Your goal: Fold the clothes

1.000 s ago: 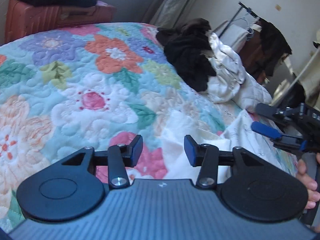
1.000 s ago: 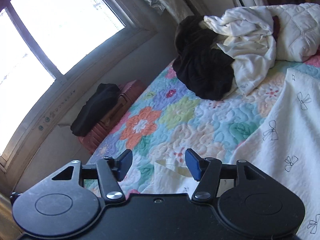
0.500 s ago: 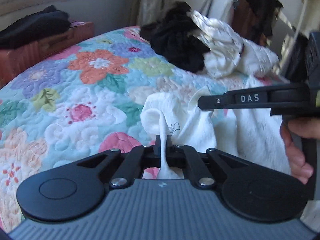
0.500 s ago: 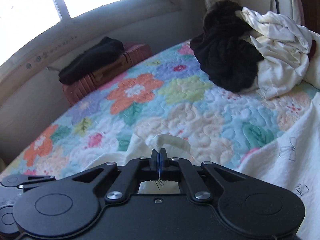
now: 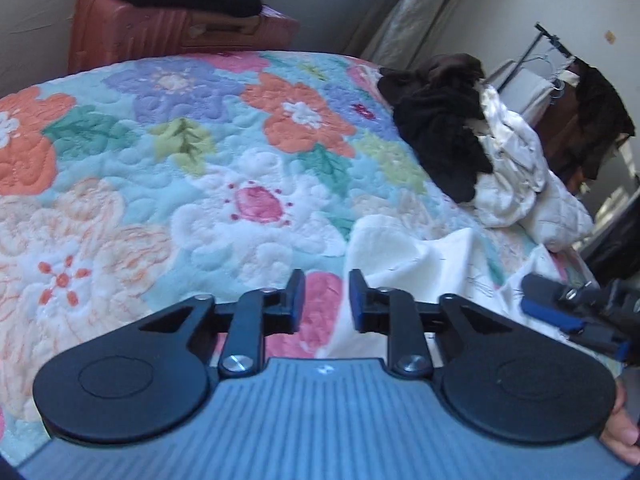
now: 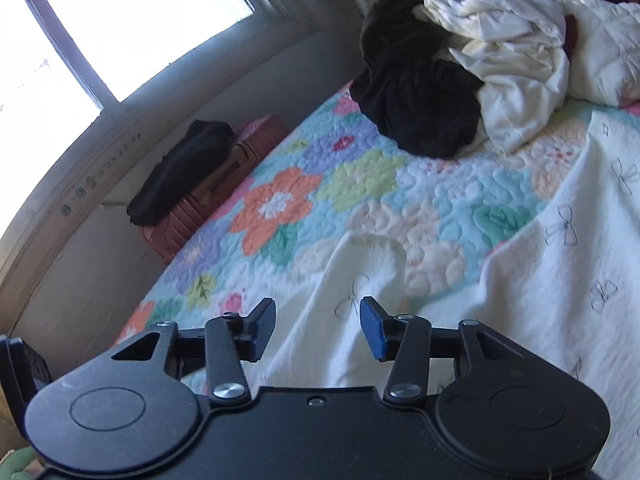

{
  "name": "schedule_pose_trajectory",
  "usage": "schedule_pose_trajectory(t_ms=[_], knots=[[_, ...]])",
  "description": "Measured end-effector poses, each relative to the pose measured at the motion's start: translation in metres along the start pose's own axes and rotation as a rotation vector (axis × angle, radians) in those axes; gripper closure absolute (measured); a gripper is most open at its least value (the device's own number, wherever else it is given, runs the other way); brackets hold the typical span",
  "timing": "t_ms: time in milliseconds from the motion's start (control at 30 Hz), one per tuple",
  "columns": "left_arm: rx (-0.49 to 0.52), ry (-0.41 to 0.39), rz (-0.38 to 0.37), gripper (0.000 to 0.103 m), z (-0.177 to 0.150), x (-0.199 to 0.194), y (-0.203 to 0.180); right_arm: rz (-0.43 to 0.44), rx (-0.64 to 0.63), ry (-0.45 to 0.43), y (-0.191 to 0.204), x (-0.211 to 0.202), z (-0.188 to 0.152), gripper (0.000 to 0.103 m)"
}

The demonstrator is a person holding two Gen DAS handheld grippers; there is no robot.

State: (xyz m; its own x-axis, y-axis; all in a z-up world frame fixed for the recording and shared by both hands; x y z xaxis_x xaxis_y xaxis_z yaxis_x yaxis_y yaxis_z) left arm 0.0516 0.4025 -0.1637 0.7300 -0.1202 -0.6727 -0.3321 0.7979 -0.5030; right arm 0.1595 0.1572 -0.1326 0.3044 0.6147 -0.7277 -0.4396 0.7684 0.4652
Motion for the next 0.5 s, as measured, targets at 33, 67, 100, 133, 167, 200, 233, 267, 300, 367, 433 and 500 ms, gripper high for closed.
schedule_pose_trajectory(t_ms=[33,67,100,133,167,200,233,267,300,367,433,500], knots=[[-0.004,0.005,-0.028,0.052,-0.004,0.004,-0.002,-0.052,0.008,0.024,-0.006,0.003,-0.010,0.051],[-0.003,0.033,-0.034,0.051,-0.008,0.010,-0.005,-0.111,0.025,0.032,-0.013,0.003,-0.020,0.051],[0.000,0.064,-0.037,0.050,-0.012,0.017,-0.007,-0.133,0.045,0.028,-0.019,-0.003,-0.031,0.050],[0.026,0.106,-0.024,0.050,-0.017,0.024,-0.010,-0.147,0.066,0.023,-0.024,-0.010,-0.041,0.050],[0.079,0.121,0.027,0.050,-0.022,0.029,-0.015,-0.134,0.084,0.021,-0.029,-0.019,-0.050,0.050],[0.135,0.131,0.086,0.050,-0.026,0.034,-0.021,-0.128,0.099,0.018,-0.033,-0.030,-0.058,0.050],[0.192,0.141,0.144,0.050,-0.030,0.038,-0.026,-0.124,0.114,0.015,-0.037,-0.041,-0.067,0.049],[0.232,0.133,0.218,0.050,-0.033,0.040,-0.030,-0.143,0.123,0.006,-0.042,-0.055,-0.077,0.049],[0.248,0.124,0.265,0.050,-0.035,0.041,-0.031,-0.175,0.125,-0.003,-0.048,-0.070,-0.086,0.049],[0.240,0.119,0.302,0.049,-0.037,0.040,-0.030,-0.235,0.128,-0.015,-0.058,-0.097,-0.104,0.048],[0.252,0.105,0.394,0.048,-0.036,0.034,-0.026,-0.281,0.146,-0.019,-0.072,-0.131,-0.122,0.048],[0.283,0.082,0.513,0.048,-0.035,0.026,-0.022,-0.306,0.179,-0.030,-0.086,-0.167,-0.140,0.048]])
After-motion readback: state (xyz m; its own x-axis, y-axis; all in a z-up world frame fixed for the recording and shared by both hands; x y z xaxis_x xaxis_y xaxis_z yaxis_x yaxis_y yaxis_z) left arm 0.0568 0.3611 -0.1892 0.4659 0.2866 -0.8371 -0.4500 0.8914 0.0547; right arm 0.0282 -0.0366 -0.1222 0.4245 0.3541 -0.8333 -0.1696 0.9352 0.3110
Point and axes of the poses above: each gripper's, at about its wrist camera, not at the fingertips, and x roughly the way its jaws point, y to its left, z to its top, the point moved 4 cm from there along x, roughly the way its jaws point, and after that the axes turned 8 degrees about y, right-handed, at the moved point
